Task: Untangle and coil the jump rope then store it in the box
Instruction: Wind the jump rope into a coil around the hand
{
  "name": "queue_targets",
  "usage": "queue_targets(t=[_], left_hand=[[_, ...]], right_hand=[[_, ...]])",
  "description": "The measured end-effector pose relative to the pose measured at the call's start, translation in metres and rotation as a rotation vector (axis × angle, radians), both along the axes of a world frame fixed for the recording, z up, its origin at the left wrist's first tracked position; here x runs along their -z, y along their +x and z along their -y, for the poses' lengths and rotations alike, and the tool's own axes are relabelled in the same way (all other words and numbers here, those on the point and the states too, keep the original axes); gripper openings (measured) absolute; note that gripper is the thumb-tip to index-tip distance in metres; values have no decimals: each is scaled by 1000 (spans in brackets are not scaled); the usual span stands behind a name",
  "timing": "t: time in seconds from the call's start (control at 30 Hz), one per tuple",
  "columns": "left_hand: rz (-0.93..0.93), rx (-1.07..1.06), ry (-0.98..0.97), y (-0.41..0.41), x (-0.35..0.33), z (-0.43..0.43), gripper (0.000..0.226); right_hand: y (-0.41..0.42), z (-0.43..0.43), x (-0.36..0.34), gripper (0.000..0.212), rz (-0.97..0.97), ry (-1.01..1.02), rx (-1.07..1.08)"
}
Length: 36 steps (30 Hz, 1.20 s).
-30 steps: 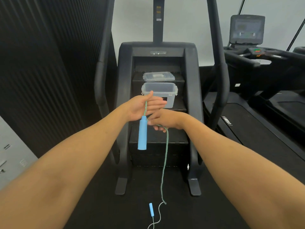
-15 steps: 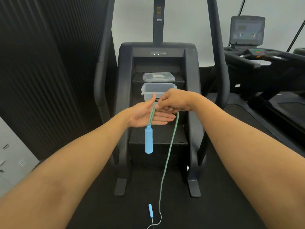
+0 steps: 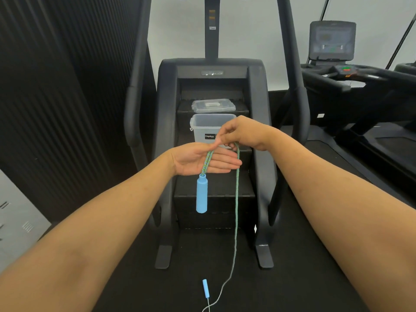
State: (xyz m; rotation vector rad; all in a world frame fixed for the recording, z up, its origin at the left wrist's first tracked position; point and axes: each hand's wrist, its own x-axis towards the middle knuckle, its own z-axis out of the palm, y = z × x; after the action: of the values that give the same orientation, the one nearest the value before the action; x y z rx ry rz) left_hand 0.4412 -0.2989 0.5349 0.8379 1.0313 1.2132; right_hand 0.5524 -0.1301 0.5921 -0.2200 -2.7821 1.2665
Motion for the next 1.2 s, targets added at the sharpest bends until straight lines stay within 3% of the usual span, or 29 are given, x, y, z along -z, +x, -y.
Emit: queue_targets(t=[0.17,0.2,0.27,0.33,0.4,0.53,0.73,0.93,1.2], left_hand=[[131,-182,193,6,-12,-11,52],[168,-221,223,4,-13,-15,51],[150,-274,255,-4,-12,-21,48],[15,-306,245,-18,-5,-20,45],[-83,-312,190,-28,5,-15,44],[-101,-298,31,-30,21,-7,31],[-21,-68,-13,-25,24,1,46],[-21,56,-44,-28,14,5,53],[110,77,-75,-22,6,7,50]], right_hand=[[1,6,39,21,-150,-512,128],[-1,10,53,22,-149,-536,161],[-1,18,80,22,-61,-465,153],[0,25,91,28,75,-381,70],[0,30,84,27,188,-313,-25],[-3,33,50,14,302,-122,-153],[-4,22,13,35,248,-11,-107],[-5,16,9,38,163,21,-107],[-3,2,14,31,-46,-171,32]])
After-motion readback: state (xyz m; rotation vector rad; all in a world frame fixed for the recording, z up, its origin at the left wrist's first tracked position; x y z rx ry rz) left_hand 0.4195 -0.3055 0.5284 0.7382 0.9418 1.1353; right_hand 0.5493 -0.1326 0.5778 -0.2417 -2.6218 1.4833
